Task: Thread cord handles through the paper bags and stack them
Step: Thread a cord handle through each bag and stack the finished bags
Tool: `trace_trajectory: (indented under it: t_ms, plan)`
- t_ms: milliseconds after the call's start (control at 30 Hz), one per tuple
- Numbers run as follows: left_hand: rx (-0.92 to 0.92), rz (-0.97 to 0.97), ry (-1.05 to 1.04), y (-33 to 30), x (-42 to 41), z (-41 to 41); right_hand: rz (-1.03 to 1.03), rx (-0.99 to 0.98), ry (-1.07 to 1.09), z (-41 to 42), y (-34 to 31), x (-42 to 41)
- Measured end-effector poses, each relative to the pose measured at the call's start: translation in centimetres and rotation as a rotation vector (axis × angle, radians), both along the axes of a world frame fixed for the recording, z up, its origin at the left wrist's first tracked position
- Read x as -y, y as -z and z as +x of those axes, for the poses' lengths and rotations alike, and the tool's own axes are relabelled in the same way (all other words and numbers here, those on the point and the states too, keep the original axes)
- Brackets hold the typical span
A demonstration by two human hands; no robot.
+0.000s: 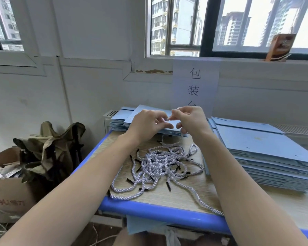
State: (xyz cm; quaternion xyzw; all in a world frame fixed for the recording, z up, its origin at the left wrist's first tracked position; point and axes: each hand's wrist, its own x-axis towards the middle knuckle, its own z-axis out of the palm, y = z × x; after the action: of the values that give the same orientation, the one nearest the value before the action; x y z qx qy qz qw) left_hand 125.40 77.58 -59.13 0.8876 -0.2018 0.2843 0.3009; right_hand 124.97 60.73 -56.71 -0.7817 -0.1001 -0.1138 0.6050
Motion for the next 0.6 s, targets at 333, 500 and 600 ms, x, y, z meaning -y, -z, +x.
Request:
trace_trajectory:
  t_ms: [333, 500, 600]
  plan:
    - [-0.093, 0.118, -0.060, -0.2, -0.5, 0.0, 0.207, -0.036, -0.029, 0.8, 0.0, 0.9]
    - [-0.176, 0.233, -0.087, -0.5, -1.0, -0.1, 0.194, -0.041, -0.029, 0.4, -0.2, 1.2]
    - [-0.167, 0.250, -0.096, -0.6, -0.9, 0.0, 0.054, 0.022, 0.027, 0.5, 0.3, 1.4]
